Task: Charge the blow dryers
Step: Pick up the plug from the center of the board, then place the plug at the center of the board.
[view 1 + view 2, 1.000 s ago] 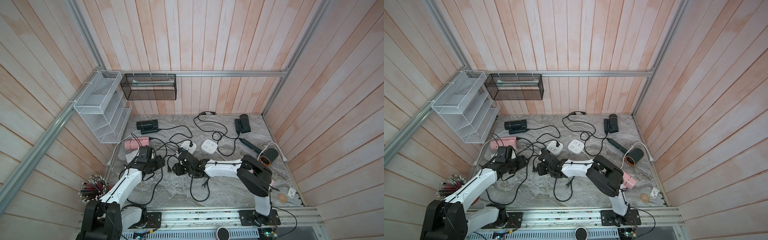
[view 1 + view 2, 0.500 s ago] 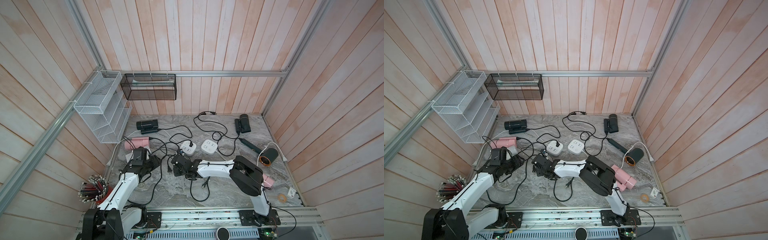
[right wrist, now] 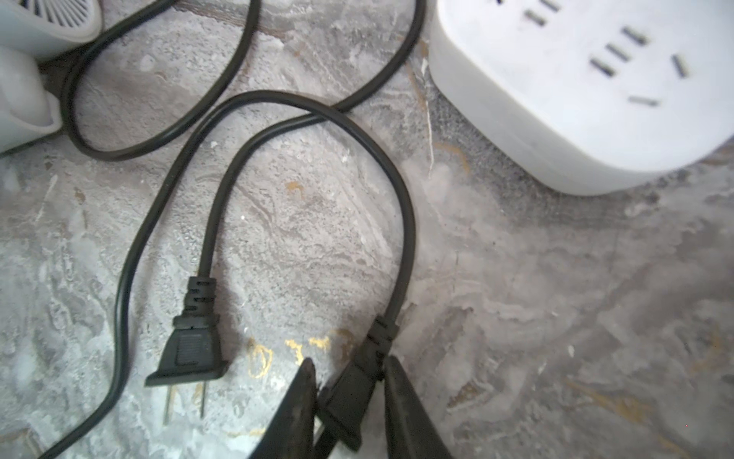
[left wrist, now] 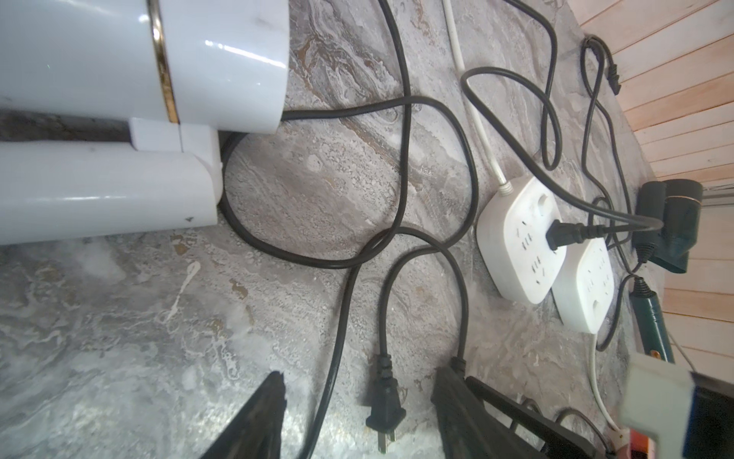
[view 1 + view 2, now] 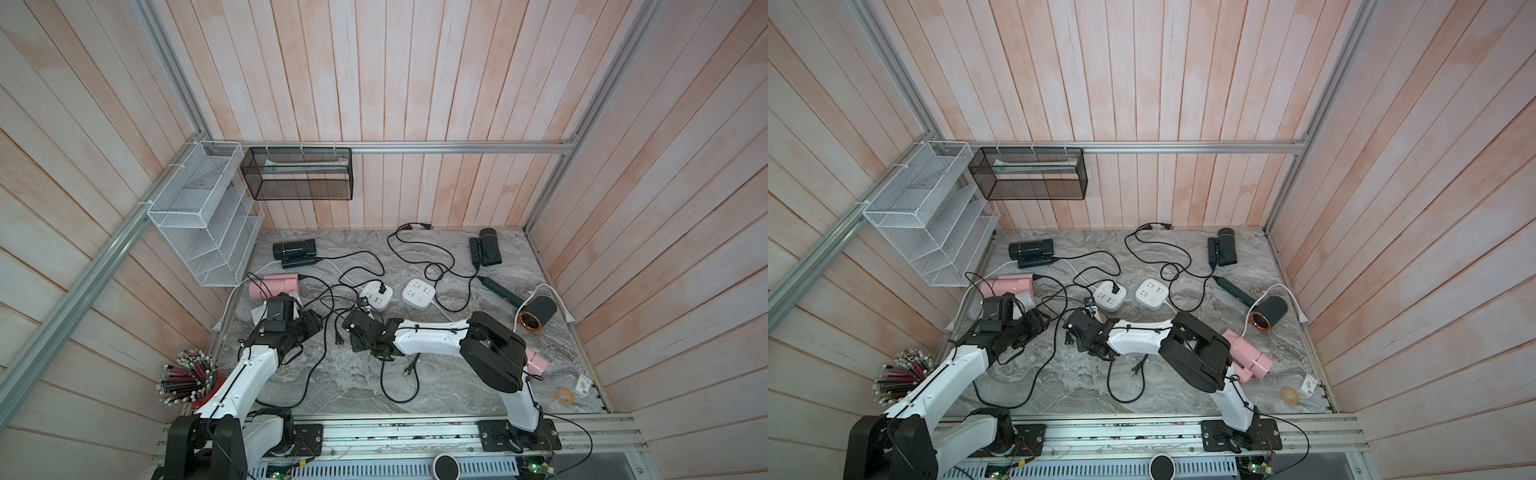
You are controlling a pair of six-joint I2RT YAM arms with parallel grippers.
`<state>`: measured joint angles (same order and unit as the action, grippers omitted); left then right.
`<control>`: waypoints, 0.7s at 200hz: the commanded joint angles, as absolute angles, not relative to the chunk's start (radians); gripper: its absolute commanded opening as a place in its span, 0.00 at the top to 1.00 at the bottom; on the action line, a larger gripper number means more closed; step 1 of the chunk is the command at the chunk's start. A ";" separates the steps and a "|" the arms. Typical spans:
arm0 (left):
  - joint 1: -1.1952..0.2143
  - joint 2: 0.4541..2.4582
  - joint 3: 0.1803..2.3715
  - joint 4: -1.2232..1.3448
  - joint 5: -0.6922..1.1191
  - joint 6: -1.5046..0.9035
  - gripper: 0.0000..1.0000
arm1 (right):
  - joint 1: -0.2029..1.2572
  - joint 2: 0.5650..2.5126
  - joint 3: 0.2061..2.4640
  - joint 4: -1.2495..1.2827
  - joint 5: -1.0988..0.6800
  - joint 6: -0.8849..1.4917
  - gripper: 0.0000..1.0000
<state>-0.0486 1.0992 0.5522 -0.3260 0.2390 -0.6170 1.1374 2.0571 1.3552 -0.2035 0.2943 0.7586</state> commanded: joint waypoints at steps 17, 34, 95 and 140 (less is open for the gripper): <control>-0.043 1.097 0.555 -0.319 0.252 -0.621 0.37 | 1.147 1.932 1.232 -0.133 0.289 0.668 0.77; -0.043 1.097 0.555 -0.320 0.252 -0.621 0.37 | 1.155 1.869 1.175 -0.081 0.271 0.627 0.78; -0.042 1.099 0.558 -0.319 0.247 -0.625 0.37 | 1.258 1.729 1.027 0.033 0.186 0.538 0.79; -0.042 1.159 0.592 -0.312 0.287 -0.578 0.39 | 1.343 1.720 0.977 0.101 0.086 0.515 0.79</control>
